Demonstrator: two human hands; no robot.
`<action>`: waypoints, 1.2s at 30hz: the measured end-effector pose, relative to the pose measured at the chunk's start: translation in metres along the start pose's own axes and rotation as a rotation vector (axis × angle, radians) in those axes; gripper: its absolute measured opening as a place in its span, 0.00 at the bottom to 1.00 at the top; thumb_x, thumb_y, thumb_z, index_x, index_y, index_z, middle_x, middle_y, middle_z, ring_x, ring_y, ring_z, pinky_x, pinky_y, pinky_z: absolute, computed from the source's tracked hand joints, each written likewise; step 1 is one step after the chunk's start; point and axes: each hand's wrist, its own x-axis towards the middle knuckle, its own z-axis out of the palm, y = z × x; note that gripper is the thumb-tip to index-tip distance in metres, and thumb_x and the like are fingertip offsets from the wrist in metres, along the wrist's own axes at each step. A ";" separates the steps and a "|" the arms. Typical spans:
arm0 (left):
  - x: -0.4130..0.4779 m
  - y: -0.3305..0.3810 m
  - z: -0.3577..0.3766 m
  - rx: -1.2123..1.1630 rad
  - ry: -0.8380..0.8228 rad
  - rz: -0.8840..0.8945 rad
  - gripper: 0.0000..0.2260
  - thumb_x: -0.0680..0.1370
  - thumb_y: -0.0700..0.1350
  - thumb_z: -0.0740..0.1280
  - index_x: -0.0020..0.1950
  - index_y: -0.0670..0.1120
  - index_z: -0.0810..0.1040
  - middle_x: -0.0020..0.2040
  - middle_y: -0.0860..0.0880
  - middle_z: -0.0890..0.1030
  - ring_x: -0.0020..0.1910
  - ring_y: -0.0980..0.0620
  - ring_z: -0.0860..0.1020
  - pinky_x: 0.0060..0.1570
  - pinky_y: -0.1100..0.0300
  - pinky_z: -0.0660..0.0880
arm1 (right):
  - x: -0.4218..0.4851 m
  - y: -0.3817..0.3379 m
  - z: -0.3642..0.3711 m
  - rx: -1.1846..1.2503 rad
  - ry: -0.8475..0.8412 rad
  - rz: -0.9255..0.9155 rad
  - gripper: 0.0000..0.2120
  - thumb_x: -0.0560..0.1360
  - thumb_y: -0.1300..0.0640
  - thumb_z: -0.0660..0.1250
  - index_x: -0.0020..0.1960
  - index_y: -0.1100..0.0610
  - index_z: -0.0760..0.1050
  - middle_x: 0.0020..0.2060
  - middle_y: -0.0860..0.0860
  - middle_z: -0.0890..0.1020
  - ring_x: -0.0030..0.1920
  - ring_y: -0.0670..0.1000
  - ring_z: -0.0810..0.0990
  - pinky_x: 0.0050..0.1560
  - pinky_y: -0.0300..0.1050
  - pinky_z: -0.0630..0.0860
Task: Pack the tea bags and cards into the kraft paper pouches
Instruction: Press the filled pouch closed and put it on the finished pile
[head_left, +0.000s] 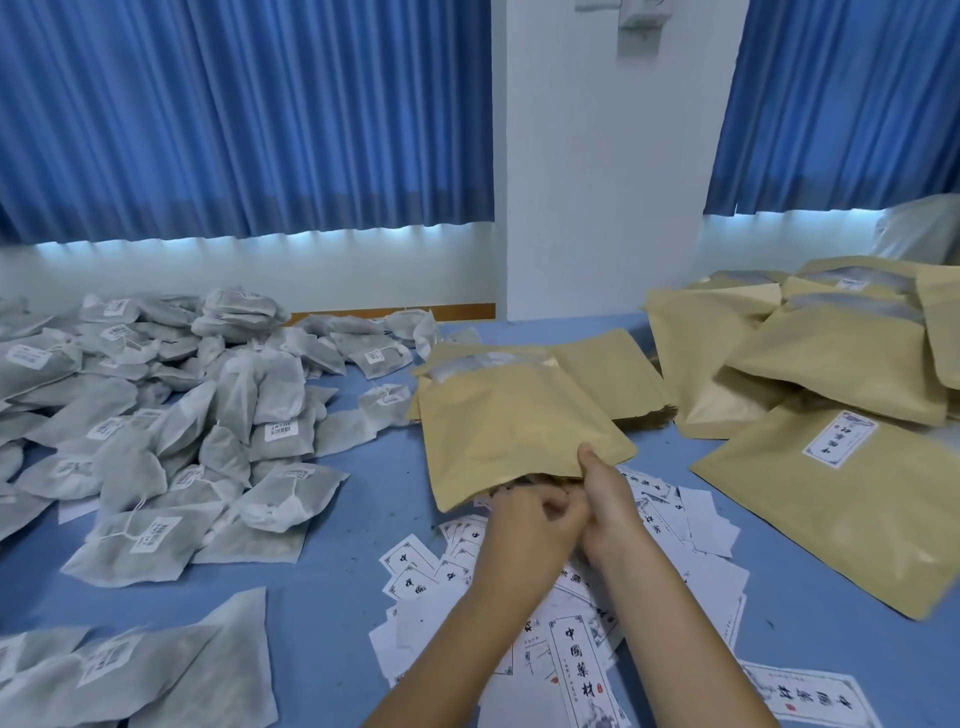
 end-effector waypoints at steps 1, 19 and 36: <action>0.003 -0.001 -0.004 -0.148 -0.037 -0.158 0.18 0.76 0.54 0.64 0.37 0.40 0.80 0.28 0.46 0.77 0.25 0.54 0.69 0.30 0.60 0.69 | -0.002 0.000 0.001 0.076 -0.043 0.032 0.11 0.82 0.53 0.57 0.49 0.58 0.73 0.40 0.59 0.84 0.39 0.59 0.84 0.36 0.51 0.82; 0.022 -0.030 -0.044 -1.022 0.293 -0.550 0.04 0.77 0.37 0.68 0.49 0.37 0.76 0.44 0.41 0.80 0.35 0.50 0.78 0.32 0.66 0.79 | 0.004 -0.002 -0.017 -0.285 -0.027 -0.109 0.05 0.76 0.67 0.66 0.41 0.65 0.76 0.29 0.55 0.77 0.25 0.48 0.71 0.23 0.35 0.68; 0.021 -0.032 -0.042 -1.003 0.258 -0.512 0.02 0.76 0.36 0.69 0.48 0.40 0.77 0.40 0.44 0.81 0.31 0.53 0.79 0.32 0.65 0.79 | -0.004 0.014 -0.008 -0.061 -0.056 -0.027 0.06 0.71 0.66 0.72 0.44 0.67 0.77 0.31 0.55 0.75 0.25 0.48 0.68 0.21 0.34 0.67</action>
